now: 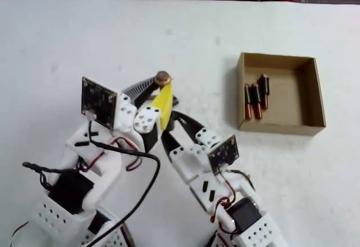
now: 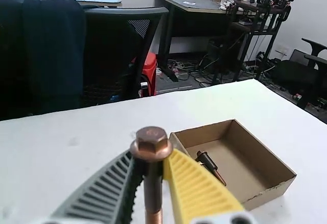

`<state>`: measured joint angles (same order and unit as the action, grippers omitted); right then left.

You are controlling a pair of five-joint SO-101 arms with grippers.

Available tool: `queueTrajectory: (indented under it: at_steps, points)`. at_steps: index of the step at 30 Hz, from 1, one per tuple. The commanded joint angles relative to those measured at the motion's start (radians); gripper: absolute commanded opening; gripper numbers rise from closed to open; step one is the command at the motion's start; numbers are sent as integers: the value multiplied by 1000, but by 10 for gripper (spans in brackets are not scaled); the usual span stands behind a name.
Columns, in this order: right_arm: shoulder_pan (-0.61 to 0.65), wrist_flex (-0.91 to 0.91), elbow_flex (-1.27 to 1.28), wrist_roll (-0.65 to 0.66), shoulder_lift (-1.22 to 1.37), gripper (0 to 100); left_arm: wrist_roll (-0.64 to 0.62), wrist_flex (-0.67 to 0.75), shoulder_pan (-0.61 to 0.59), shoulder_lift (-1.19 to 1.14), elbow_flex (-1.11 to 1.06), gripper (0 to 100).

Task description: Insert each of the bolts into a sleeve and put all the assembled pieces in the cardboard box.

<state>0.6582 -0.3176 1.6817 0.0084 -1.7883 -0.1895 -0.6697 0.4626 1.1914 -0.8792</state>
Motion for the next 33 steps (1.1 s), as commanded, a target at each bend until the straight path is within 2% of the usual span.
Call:
queueTrajectory:
  at_steps: [1,4,9,13,22,29,33]
  points:
    - [-1,7,9,-9,-12,17,-8,34,18,21,-12,20]
    - [-1,7,9,-9,-12,17,-8,54,16,36,-51,20]
    - [-1,7,9,-9,-12,17,-2,195,16,104,-163,20]
    - [-1,7,9,-9,-12,17,-6,221,16,142,-224,20]
    - [-1,7,9,-9,-12,17,-6,210,18,157,-232,20]
    - [-1,7,9,-9,-12,17,-9,52,19,157,-152,20]
    - [-1,7,9,-9,-12,17,-15,26,19,157,-153,20]
